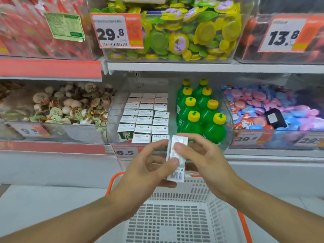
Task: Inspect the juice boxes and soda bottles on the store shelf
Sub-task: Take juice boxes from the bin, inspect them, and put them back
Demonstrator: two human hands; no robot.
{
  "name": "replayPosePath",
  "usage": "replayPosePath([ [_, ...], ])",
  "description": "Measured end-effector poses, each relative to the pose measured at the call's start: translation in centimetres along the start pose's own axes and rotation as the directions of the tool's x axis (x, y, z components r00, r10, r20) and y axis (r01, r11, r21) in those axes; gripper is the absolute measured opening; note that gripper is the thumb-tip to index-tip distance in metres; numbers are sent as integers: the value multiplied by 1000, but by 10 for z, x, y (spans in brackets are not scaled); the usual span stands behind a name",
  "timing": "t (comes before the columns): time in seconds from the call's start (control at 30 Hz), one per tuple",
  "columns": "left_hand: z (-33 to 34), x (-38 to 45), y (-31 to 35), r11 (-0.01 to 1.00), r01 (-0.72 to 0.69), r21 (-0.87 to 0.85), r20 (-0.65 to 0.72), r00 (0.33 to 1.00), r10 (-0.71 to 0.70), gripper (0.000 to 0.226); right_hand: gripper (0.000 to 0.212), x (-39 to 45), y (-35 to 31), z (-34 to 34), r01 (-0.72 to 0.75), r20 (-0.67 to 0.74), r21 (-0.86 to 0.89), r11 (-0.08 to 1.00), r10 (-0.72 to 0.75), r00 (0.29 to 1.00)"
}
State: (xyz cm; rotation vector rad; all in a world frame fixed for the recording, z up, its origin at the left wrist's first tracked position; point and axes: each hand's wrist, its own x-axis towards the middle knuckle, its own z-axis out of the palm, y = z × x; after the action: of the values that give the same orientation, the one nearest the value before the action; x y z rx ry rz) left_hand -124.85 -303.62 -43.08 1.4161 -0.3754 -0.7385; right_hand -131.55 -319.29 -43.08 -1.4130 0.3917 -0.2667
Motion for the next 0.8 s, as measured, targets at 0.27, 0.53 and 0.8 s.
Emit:
replayPosePath([
  [0.27, -7, 11, -7, 985, -22, 171, 64, 998, 11, 57, 32, 0, 3, -21, -80, 56, 70, 994, 76, 995],
  [0.53, -6, 24, -7, 984, -34, 174, 88, 996, 19, 56, 36, 15, 3, -33, -88, 132, 70, 994, 78, 988],
  [0.8, -14, 30, -12, 982, -59, 177, 159, 987, 31, 70, 37, 24, 1, -35, -73, 135, 50, 996, 65, 989],
])
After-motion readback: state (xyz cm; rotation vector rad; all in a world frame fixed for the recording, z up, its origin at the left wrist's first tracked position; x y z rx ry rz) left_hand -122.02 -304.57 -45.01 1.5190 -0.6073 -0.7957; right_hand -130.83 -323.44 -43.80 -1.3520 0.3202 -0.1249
